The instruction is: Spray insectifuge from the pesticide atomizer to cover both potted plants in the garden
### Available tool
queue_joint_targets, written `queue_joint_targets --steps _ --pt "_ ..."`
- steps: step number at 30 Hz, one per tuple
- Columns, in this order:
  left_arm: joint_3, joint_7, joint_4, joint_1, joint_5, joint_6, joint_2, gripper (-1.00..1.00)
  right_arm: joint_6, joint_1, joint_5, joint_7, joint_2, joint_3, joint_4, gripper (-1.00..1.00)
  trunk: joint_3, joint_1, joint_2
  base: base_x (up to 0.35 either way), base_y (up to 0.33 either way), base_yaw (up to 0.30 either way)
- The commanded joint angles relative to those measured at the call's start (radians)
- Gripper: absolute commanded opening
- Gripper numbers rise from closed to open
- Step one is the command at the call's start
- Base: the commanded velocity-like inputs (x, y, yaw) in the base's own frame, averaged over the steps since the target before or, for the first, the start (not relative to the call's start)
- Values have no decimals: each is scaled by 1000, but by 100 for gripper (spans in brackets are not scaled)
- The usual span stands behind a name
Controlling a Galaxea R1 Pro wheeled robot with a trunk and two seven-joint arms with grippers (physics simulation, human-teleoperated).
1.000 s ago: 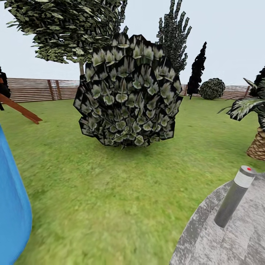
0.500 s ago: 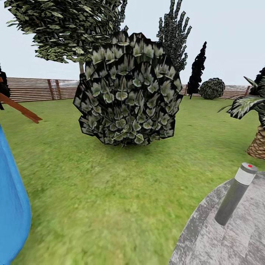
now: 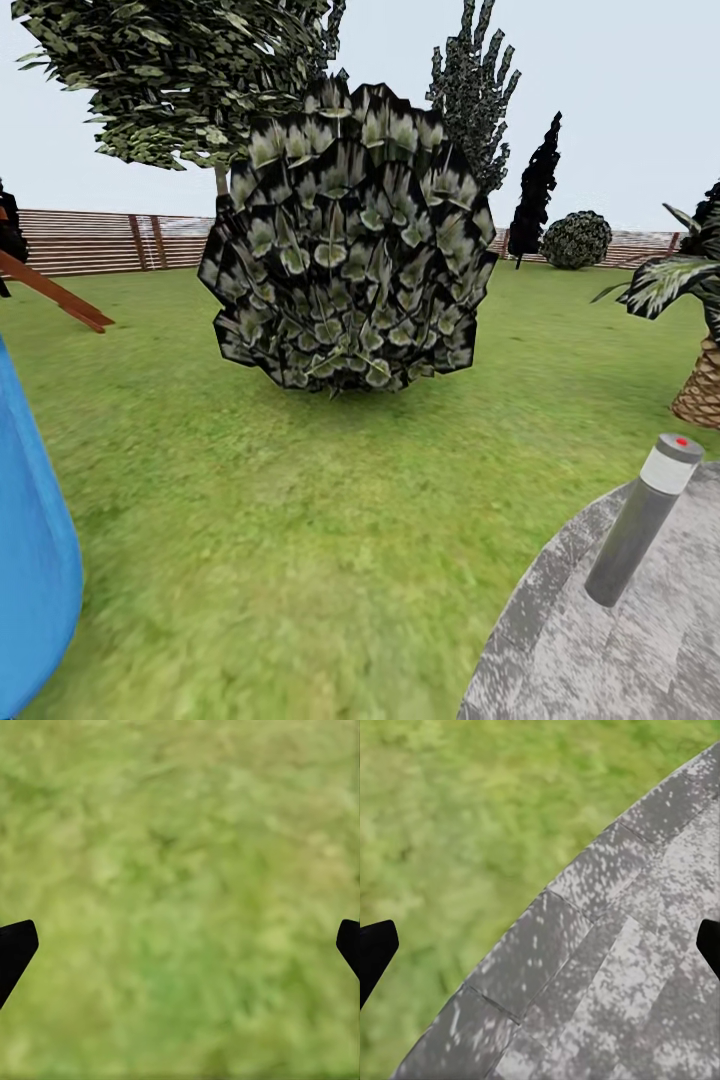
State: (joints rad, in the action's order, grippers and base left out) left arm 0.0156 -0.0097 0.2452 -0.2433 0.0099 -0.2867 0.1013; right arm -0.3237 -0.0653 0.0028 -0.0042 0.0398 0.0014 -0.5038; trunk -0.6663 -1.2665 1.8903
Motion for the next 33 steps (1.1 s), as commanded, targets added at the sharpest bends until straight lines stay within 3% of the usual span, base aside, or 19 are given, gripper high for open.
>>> queue_joint_targets --steps 1,14,33 --pt "2 -1 -1 -1 1 -3 0 100 -3 -1 0 0 0 0 1 100 -4 -4 8 0 0 0" --pt "1 -1 -1 -1 2 -3 0 100 -3 0 0 0 0 0 1 100 -45 -54 99 0 0 -13" --pt "1 -1 -1 -1 2 -3 -1 100 -3 0 0 0 0 0 1 100 -99 -126 232 0 0 -237"
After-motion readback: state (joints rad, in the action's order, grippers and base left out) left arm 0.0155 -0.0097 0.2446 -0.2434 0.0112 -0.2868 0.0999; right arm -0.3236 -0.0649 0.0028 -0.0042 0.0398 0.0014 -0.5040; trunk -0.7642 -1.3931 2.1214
